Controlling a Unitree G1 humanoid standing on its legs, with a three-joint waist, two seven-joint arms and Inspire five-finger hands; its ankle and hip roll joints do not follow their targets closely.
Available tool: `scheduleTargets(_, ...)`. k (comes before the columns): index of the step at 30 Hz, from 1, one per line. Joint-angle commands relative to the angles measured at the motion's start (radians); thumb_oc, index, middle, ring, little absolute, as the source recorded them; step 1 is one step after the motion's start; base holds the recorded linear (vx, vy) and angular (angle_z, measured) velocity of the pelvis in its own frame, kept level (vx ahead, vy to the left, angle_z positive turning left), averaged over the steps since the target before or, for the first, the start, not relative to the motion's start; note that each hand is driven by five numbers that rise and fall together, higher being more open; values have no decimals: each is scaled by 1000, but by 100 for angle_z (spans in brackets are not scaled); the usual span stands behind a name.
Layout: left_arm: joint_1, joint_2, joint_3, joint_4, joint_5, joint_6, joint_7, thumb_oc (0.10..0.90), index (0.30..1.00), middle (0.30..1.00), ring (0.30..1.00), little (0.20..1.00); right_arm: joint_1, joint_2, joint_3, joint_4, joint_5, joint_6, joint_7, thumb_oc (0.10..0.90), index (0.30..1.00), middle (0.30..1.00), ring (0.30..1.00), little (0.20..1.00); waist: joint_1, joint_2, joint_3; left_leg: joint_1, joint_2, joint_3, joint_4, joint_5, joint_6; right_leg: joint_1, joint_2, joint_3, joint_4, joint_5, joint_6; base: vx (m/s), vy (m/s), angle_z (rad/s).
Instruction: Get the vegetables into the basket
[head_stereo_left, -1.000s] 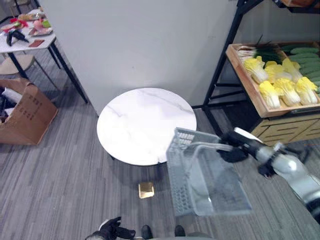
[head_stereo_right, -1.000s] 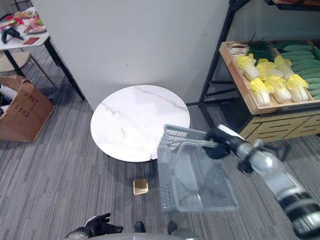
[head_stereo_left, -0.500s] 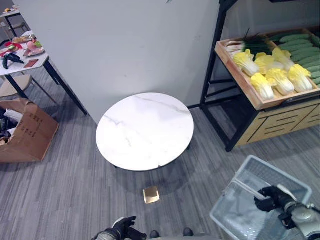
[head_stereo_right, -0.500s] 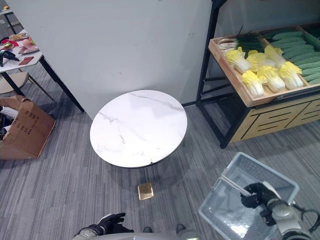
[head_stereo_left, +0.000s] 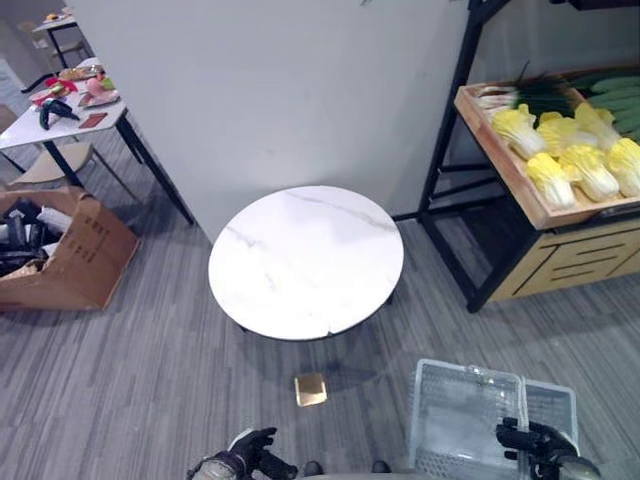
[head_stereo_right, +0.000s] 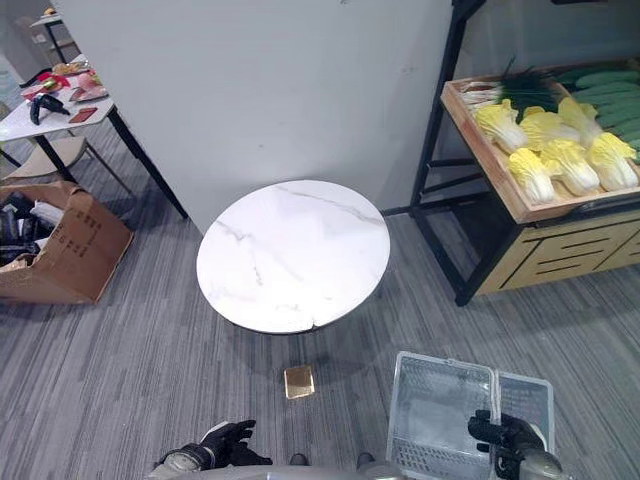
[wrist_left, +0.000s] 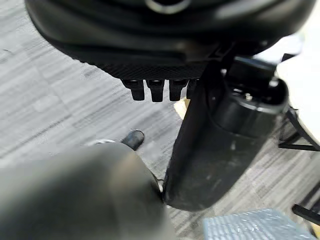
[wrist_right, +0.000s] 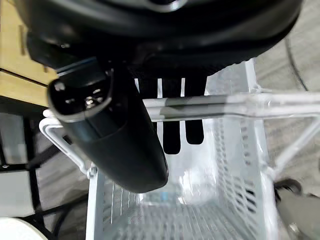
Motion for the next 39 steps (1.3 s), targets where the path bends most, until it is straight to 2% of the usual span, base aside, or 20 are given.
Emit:
scheduleTargets(1, -43, 14, -31, 18, -20, -14, -7, 900, 1000, 1000, 1000, 1000, -90, -31, -45, 44, 86, -64, -5, 400, 300, 300, 300, 300, 23, -53, -26, 64, -21, -41, 6, -135, -13, -24, -37, -27, 23, -11, 56, 7, 11, 5)
scheduleTargets(3, -37, 19, -39, -6, -24, -11, -14, 900, 1000, 1000, 1000, 1000, -89, -22, -50, 73, 92, -59, -4, 400, 300, 300, 300, 300, 27, -52, -23, 64, -23, -44, 6, -136, -11, -22, -38, -29, 21, -9, 57, 15, 22, 6)
scheduleTargets(4, -20, 31, -34, 12, -13, -26, -10, 900, 1000, 1000, 1000, 1000, -82, -21, -56, 91, 97, -54, 0, 400, 300, 300, 300, 300, 30, -53, -22, 64, -23, -48, 6, -136, -9, -22, -39, -30, 21, -10, 57, 18, 28, 6)
scheduleTargets(9, 8, 42, 14, 120, 59, -22, -6, 900, 1000, 1000, 1000, 1000, -60, 11, -66, 159, 97, -39, -18, 400, 300, 300, 300, 300, 51, -61, -13, 58, -30, -54, 6, -138, -7, -26, -44, -32, 17, -5, 64, 9, 37, 5)
scheduleTargets(16, -25, 55, 39, 124, 52, -23, 16, 900, 1000, 1000, 1000, 1000, -17, 45, -65, 192, 52, -7, -43, 400, 300, 300, 300, 300, 39, -59, -13, 59, -40, -46, 6, -150, -2, -27, -54, -28, 15, -4, 70, 37, 59, -2)
scheduleTargets(29, -31, 54, 65, 145, 54, -18, 31, 900, 1000, 1000, 1000, 1000, 8, 109, -22, 166, 21, -4, -42, 400, 300, 300, 300, 300, 27, -55, -4, 64, -49, -19, 6, -166, 11, -41, -60, 2, 27, 2, 81, 25, 42, -4)
scheduleTargets(36, -42, 64, 47, 134, 84, -25, 41, 900, 1000, 1000, 1000, 1000, -1, 112, -12, 139, 7, -6, -48, 400, 300, 300, 300, 300, -2, -36, 30, 51, -59, 53, 6, -178, 29, -108, -62, 69, 71, 51, 115, -2, 117, -38)
scheduleTargets(37, -50, 64, 36, 126, 91, -28, 45, 900, 1000, 1000, 1000, 1000, -13, 121, -2, 127, 7, -7, -52, 400, 300, 300, 300, 300, -10, -26, 49, 48, -57, 100, 6, -186, 33, -147, -55, 90, 104, 65, 131, -1, 146, -66)
scheduleTargets(38, -50, 66, 36, 119, 89, -27, 45, 900, 1000, 1000, 1000, 1000, -18, 122, 6, 122, 3, -6, -52, 400, 300, 300, 300, 300, -9, -22, 55, 50, -55, 118, 6, -188, 33, -163, -52, 85, 125, 65, 136, 2, 125, -58)
scheduleTargets(39, -51, 67, 37, 115, 87, -28, 45, 900, 1000, 1000, 1000, 1000, -24, 124, 13, 118, -2, -6, -53, 400, 300, 300, 300, 300, -7, -18, 65, 53, -50, 134, 6, -190, 33, -179, -54, 49, 151, 58, 136, 19, 36, -67)
